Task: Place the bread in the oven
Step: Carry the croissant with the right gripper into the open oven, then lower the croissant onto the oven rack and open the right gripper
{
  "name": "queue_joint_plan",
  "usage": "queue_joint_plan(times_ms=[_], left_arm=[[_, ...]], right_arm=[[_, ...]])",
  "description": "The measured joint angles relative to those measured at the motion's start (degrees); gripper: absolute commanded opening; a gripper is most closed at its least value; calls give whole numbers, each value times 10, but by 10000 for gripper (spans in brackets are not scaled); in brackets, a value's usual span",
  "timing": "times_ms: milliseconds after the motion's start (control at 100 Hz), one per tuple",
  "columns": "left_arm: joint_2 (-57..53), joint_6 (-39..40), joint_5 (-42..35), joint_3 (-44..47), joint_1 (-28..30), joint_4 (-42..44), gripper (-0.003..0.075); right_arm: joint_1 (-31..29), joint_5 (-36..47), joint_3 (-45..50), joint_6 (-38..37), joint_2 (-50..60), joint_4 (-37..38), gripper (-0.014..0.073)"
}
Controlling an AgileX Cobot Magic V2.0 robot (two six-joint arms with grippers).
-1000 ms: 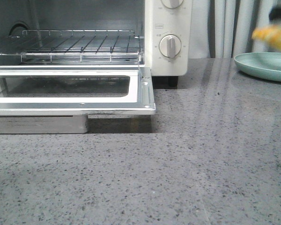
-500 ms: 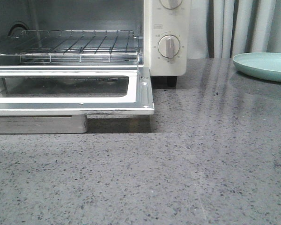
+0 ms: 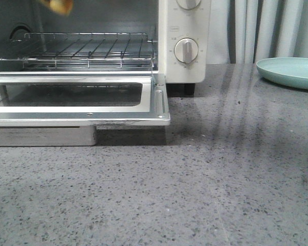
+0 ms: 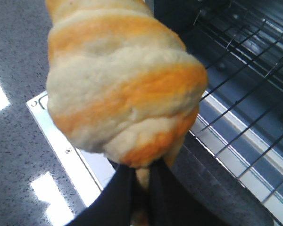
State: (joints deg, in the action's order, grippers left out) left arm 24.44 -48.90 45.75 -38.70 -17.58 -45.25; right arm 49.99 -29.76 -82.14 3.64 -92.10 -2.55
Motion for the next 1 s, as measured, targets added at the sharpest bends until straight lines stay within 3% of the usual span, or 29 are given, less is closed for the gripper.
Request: queue_joint_plan(times_ms=[440, 630, 750, 920, 1000], left_arm=[[-36, 0, 19, 0, 0, 0, -22], [-36, 0, 21, 0, 0, 0, -22], [-36, 0, 21, 0, 0, 0, -22], [-36, 0, 25, 0, 0, 0, -22], [-36, 0, 30, 0, 0, 0, -22]], right_arm=[[-70, 78, 0, -36, -67, 1, -62], [-76, 88, 0, -36, -67, 2, -1], [-76, 98, 0, -36, -74, 2, 121], [-76, 113, 0, -56, -87, 1, 448], [-77, 122, 0, -61, -88, 1, 499]])
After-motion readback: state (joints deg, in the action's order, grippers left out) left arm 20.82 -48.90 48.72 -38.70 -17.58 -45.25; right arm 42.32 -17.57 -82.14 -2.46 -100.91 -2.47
